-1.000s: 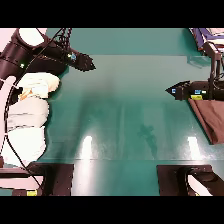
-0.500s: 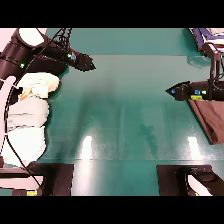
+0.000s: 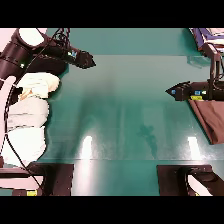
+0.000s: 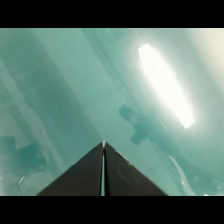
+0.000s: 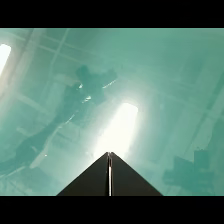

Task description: Fold the shirts.

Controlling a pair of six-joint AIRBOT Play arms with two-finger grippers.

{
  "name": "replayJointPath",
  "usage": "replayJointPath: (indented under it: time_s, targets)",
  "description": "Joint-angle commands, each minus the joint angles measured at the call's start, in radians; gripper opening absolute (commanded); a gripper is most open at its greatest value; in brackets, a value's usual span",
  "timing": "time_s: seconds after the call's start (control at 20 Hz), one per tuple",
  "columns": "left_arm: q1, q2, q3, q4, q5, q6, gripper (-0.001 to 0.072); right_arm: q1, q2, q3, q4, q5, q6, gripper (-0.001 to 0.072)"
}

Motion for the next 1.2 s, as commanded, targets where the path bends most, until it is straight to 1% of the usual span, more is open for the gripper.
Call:
replayJointPath:
  time_s: [0.0,0.05,0.1,0.15,0.25,0.3,0.35,0.5,0.7,0.85,1.0,1.15]
  targets:
    - [0.0,0.0,0.0,0.055,0.04,-0.003,0.0167,0.001,0.0,0.001,0.0,-0.002,0.0,0.0017]
    - [0.0,0.0,0.0,0.104,0.055,-0.002,0.055,0.001,0.0,0.001,0.0,-0.002,0.0,0.0017]
    - [0.001,0.0,0.0,0.18,0.077,-0.021,0.0662,0.001,0.0,0.001,0.0,-0.002,0.0,0.0017]
    - [0.005,0.0,0.0,0.28,0.095,-0.042,0.0604,0.001,0.0,0.001,0.0,-0.002,0.0,0.0018]
    - [0.032,-0.008,0.001,0.503,0.148,-0.127,0.0604,0.001,0.0,0.001,0.0,-0.003,0.0,0.0018]
    - [0.064,-0.018,0.001,0.575,0.183,-0.163,0.0604,0.001,0.0,0.001,0.0,-0.003,0.0,0.0017]
    - [0.11,-0.034,0.001,0.591,0.211,-0.188,0.0605,0.001,0.0,0.001,0.0,-0.004,0.0,0.0018]
    - [0.254,-0.114,0.002,0.575,0.254,-0.215,0.0617,0.001,0.0,0.001,0.0,-0.016,0.0,0.0017]
    - [0.373,-0.229,0.002,0.549,0.321,-0.216,0.0624,0.001,0.0,0.001,0.0,-0.039,0.0,0.0017]
    - [0.419,-0.326,0.056,0.546,0.335,-0.216,0.0624,0.001,0.0,0.001,0.0,-0.042,0.0,0.0018]
    - [0.424,-0.435,0.156,0.514,0.325,-0.208,0.0624,0.001,-0.002,0.001,0.0,-0.049,0.0,0.0018]
    - [0.424,-0.505,0.194,0.494,0.317,-0.208,0.0623,0.001,-0.002,0.001,0.0,-0.054,0.0,0.0018]
